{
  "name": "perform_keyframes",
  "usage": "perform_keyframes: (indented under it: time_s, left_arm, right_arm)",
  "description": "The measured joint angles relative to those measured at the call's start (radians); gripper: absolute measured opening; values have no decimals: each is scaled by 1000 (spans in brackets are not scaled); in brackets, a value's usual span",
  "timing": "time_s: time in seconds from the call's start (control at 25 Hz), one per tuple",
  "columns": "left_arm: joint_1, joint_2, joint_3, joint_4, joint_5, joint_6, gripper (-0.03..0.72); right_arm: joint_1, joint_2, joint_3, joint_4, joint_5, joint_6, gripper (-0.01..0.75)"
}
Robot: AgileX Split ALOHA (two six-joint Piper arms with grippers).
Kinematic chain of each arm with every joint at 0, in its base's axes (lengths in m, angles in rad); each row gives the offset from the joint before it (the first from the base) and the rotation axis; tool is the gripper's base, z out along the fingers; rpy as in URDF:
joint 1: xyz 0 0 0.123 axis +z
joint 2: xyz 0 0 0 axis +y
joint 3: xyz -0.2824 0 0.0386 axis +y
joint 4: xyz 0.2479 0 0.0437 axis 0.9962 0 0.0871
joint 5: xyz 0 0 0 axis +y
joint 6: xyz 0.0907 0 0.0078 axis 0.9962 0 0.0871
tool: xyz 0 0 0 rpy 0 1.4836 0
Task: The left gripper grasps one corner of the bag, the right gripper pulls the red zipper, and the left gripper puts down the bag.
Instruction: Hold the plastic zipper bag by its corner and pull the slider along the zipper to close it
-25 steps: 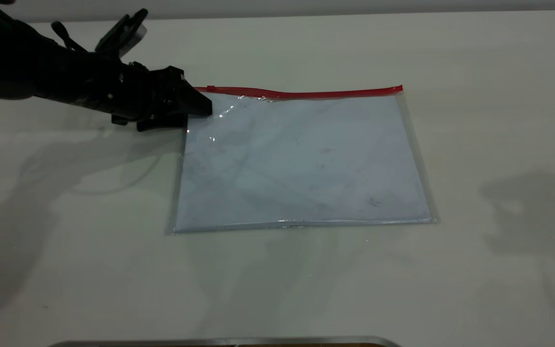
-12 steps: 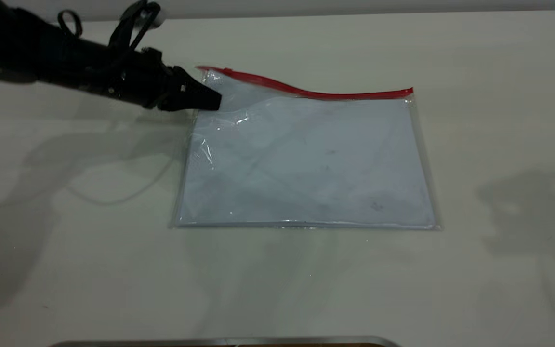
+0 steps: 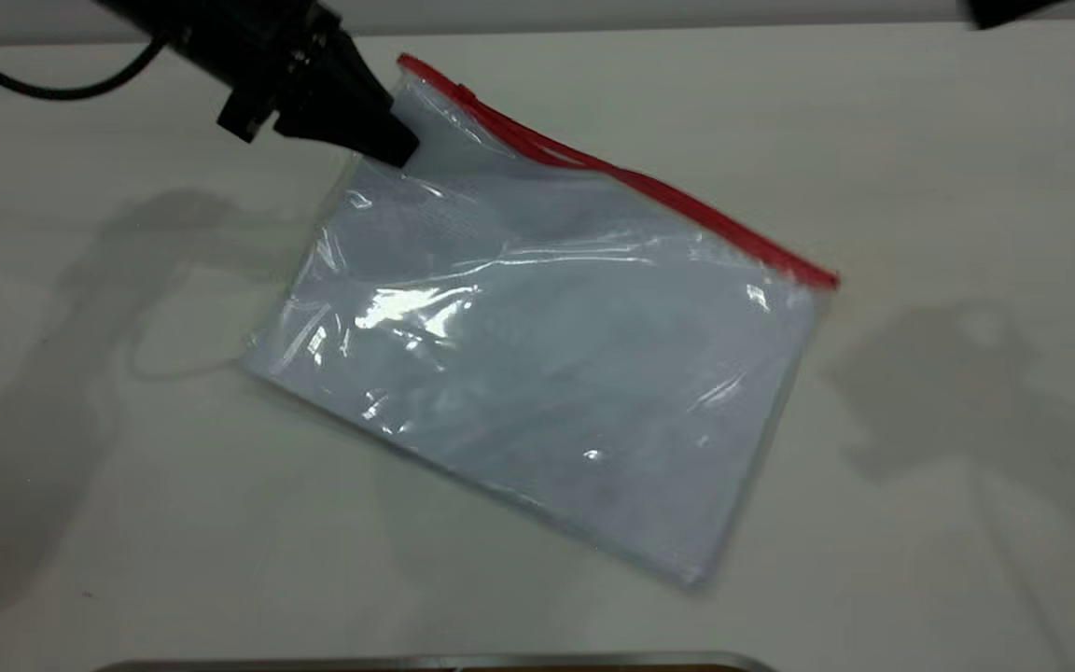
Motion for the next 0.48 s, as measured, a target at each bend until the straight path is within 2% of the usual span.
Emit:
perform_keyframes:
  time_s: [0.28, 0.48]
  left_arm:
    - [-67, 1, -69, 26, 14, 85, 53]
    - [-97, 1, -74, 30, 16, 88, 53]
  right_arm:
    - [103, 214, -130, 254, 13, -299, 586]
    - [117, 373, -245, 369, 96, -428, 586]
